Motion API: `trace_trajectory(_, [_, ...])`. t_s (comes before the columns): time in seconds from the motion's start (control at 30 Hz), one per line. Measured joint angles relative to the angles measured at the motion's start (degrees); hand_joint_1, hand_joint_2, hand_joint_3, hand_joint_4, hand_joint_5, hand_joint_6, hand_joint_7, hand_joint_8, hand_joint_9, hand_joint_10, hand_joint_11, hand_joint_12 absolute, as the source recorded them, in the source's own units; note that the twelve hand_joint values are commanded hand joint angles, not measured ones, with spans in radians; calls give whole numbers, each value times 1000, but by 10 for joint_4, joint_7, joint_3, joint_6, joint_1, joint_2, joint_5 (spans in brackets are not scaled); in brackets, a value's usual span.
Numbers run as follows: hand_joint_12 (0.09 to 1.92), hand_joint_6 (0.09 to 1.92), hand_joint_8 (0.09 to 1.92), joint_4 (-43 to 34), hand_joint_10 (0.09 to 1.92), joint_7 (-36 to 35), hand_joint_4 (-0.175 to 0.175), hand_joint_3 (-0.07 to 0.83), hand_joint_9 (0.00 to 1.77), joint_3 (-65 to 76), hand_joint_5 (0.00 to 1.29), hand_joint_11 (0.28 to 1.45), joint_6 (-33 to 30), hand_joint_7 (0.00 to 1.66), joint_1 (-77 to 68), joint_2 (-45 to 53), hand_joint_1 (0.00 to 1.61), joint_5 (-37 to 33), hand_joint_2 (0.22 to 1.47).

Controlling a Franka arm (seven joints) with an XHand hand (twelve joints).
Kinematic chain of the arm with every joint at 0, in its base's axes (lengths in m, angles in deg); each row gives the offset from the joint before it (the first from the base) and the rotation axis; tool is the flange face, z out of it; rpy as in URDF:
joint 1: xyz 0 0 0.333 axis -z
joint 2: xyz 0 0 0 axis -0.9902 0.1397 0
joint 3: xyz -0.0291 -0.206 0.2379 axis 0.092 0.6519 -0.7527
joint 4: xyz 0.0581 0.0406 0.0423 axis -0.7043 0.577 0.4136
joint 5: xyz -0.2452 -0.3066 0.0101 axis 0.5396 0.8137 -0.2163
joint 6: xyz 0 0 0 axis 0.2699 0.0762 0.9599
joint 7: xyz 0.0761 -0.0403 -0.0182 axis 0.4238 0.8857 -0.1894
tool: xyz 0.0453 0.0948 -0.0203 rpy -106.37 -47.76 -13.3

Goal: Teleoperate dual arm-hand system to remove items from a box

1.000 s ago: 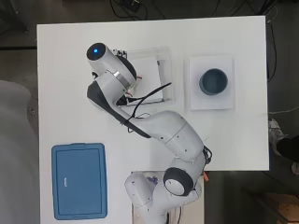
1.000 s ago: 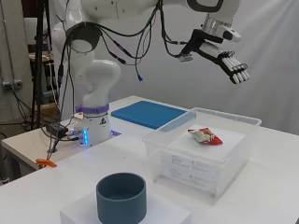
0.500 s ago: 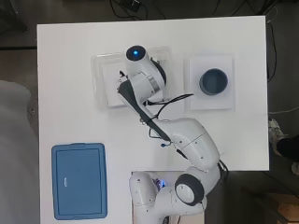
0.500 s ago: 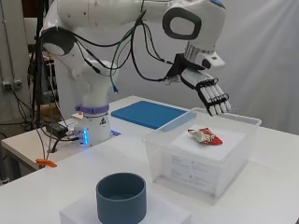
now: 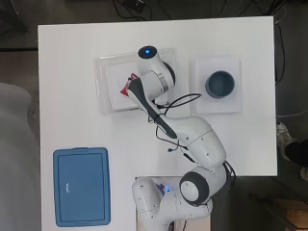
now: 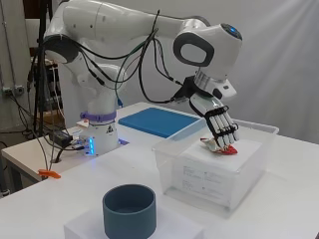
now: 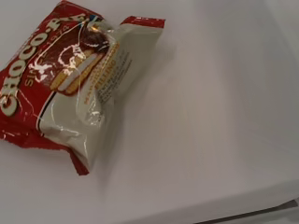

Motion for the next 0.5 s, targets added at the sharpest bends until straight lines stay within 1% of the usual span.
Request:
trace_trajectory(0.3, [87,87,87,-10,87,-55,-13,-11,475,38,348,467,-12,414,-38,-7,184,-3,933])
trace_trajectory(0.5, [87,87,87,-1,87,-70,3,-18,401,45,296,449,-22,322,-52,-9,229,-4,894])
